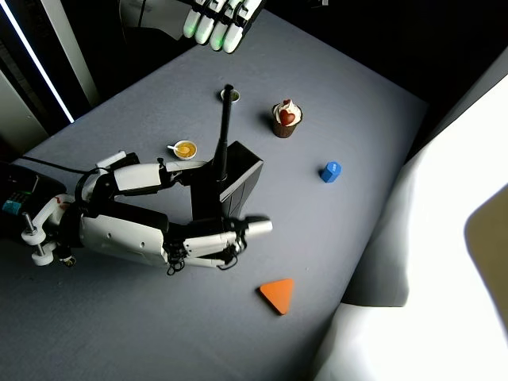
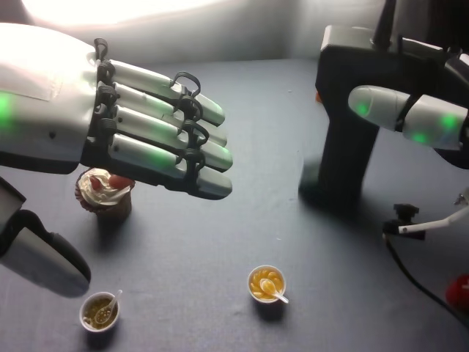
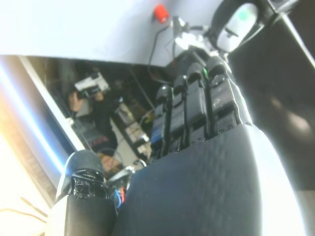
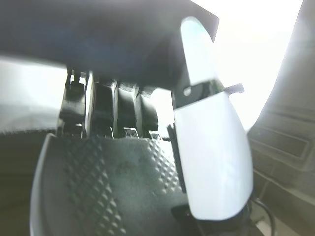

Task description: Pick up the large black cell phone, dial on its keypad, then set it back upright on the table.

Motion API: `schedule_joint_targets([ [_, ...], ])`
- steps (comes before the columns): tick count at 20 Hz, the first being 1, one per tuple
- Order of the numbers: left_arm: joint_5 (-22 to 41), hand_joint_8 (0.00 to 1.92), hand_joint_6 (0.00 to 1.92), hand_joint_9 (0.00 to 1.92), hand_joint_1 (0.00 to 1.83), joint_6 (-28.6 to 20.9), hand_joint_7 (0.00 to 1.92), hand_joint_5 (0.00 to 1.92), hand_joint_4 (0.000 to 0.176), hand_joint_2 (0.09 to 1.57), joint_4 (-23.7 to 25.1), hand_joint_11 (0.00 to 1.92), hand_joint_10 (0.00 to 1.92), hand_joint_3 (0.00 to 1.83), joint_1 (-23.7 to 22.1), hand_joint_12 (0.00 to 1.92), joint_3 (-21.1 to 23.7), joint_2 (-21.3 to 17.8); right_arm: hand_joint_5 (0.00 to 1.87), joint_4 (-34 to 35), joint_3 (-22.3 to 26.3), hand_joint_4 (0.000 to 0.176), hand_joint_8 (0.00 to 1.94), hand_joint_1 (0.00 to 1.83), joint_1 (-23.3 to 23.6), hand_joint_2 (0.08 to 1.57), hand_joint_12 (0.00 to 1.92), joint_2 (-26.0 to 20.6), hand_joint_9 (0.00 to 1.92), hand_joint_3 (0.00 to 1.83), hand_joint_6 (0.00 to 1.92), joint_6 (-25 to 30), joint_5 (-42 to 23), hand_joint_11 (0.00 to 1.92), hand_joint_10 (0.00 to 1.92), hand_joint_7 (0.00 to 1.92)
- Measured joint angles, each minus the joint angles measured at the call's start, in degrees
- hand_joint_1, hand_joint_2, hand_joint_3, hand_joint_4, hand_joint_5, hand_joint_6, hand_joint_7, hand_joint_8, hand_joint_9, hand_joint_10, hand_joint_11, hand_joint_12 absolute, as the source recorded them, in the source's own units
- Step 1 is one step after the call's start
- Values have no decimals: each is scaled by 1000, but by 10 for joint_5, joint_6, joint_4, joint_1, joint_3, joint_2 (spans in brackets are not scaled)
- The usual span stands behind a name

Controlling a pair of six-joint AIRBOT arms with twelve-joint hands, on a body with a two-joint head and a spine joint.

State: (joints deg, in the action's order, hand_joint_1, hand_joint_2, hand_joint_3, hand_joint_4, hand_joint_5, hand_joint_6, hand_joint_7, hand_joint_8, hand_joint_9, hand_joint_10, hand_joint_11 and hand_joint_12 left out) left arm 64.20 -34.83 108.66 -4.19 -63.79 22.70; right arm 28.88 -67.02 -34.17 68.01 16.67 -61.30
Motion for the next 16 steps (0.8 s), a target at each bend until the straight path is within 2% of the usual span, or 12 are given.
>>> schedule_joint_targets([
  [1, 1, 3, 2, 126, 0, 0, 127, 144, 0, 1153, 0, 0, 3, 0, 0, 182, 0, 0, 973, -7, 0, 0, 840, 1468, 0, 1104, 1600, 1, 930, 0, 817, 0, 3, 851, 1214, 986],
  [3, 1, 0, 0, 126, 0, 0, 123, 140, 0, 1146, 0, 0, 2, 0, 0, 168, 0, 0, 968, -16, 0, 0, 919, 1484, 0, 1119, 1672, 2, 874, 2, 851, 0, 4, 803, 1239, 928],
  [4, 2, 1, 0, 131, 0, 1, 124, 138, 0, 1146, 0, 0, 4, 0, 0, 166, 0, 0, 975, -23, -1, 0, 836, 1488, 0, 1103, 1611, 2, 934, 0, 863, 0, 3, 845, 1133, 970],
  [5, 2, 1, 0, 123, 0, 1, 116, 130, 0, 1145, 1, 0, 1, 0, 0, 145, 0, 0, 960, -25, -2, 0, 857, 1488, 0, 1101, 1593, 2, 936, 2, 885, 0, 3, 857, 1119, 959],
  [8, 2, 2, 2, 151, 0, 1, 135, 152, 0, 1141, 0, 0, 4, 0, 0, 270, 0, 0, 950, -48, -9, 0, 909, 1487, 1, 1109, 1608, 2, 917, 0, 865, 3, 2, 851, 1153, 941],
  [9, 1, 0, 3, 159, 0, 1, 131, 155, 0, 1141, 0, 0, 7, 0, 0, 275, 0, 0, 961, -67, -12, 0, 967, 1399, 1, 1113, 1398, 0, 926, 2, 906, 13, -3, 876, 1252, 941],
  [10, 0, 1, 1, 168, 0, 6, 128, 153, 0, 1138, -4, 0, 7, 0, 0, 314, 0, -1, 968, -92, -12, 0, 941, 1470, 5, 1104, 1512, -6, 919, 0, 845, 20, -13, 895, 1161, 928],
  [14, -22, 6, 6, 156, 1, 37, 136, 176, 0, 1170, -44, 0, 4, 7, -5, 269, 0, -1, 958, -119, -14, 0, 966, 1485, 19, 1112, 1558, -23, 891, 1, 868, 26, -58, 879, 1164, 895],
  [15, -34, 4, 3, 173, 37, 37, 160, 192, 0, 1178, -50, 0, 4, 2, -5, 370, 2, -1, 967, -120, -9, 0, 973, 1485, 21, 1112, 1563, -32, 885, 1, 852, 26, -65, 875, 1172, 894],
  [16, -45, 12, 1, 213, 179, 37, 217, 187, 0, 1204, -49, 0, 11, 4, -5, 457, 2, -1, 988, -121, -3, 0, 974, 1486, 21, 1109, 1533, -41, 877, 0, 811, 26, -71, 898, 1186, 895],
])
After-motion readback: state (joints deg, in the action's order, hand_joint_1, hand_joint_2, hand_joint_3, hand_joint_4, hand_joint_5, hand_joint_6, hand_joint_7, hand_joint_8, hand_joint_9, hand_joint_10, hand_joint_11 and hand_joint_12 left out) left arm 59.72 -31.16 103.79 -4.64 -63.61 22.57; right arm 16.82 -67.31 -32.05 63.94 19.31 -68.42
